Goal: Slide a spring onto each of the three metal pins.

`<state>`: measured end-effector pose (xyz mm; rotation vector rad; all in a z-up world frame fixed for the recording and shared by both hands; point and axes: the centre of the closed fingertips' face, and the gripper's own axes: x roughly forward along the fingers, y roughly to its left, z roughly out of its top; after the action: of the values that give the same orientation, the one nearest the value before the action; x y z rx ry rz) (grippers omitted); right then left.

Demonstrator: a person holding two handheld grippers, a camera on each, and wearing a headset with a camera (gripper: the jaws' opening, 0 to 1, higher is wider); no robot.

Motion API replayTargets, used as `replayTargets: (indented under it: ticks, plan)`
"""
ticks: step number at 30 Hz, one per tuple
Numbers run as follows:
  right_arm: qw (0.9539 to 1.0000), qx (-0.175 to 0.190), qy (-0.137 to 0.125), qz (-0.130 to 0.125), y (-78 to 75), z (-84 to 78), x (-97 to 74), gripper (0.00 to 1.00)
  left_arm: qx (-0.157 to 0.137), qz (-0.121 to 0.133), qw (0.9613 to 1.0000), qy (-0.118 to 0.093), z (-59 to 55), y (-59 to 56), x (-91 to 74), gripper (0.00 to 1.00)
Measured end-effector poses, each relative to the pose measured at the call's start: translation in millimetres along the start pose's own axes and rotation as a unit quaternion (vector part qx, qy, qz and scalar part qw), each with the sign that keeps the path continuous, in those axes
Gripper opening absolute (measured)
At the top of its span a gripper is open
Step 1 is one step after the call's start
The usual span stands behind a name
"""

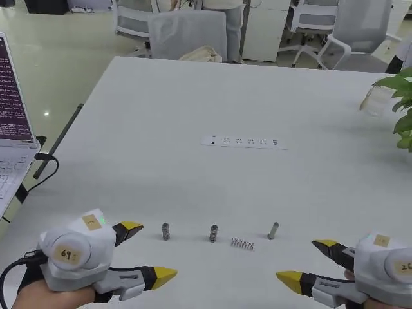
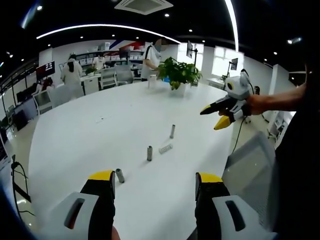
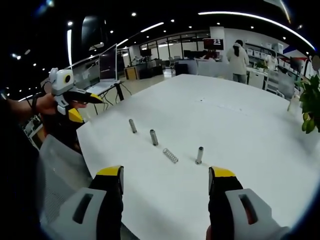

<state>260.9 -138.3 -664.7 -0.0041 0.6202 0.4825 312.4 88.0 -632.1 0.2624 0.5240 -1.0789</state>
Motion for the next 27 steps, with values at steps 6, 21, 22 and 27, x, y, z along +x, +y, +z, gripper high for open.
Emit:
replayTargets:
  ticks: [6,21,22,27]
  plan:
    - [1.0000,-0.005,0.006,0.004,4.1,-0.5,-2.5,0.69,0.020,-0.022,0.9996,0.004,6.4,-10.6,11.1,0.61]
    - [0.9999,-0.007,0.008,0.004,9.2,-1.5,-8.2,0.70,0.070,-0.078,0.9943,0.020,18.7,-38.1,45.7,0.59]
    - [0.9999,-0.007,0.008,0.004,9.4,-1.2,-8.5,0.70,0.075,-0.080,0.9937,0.021,19.5,-39.2,47.7,0.58]
    - [0.9999,-0.007,0.007,0.001,9.5,0.1,-10.1,0.69,0.092,-0.097,0.9907,0.026,23.2,-45.6,60.7,0.57]
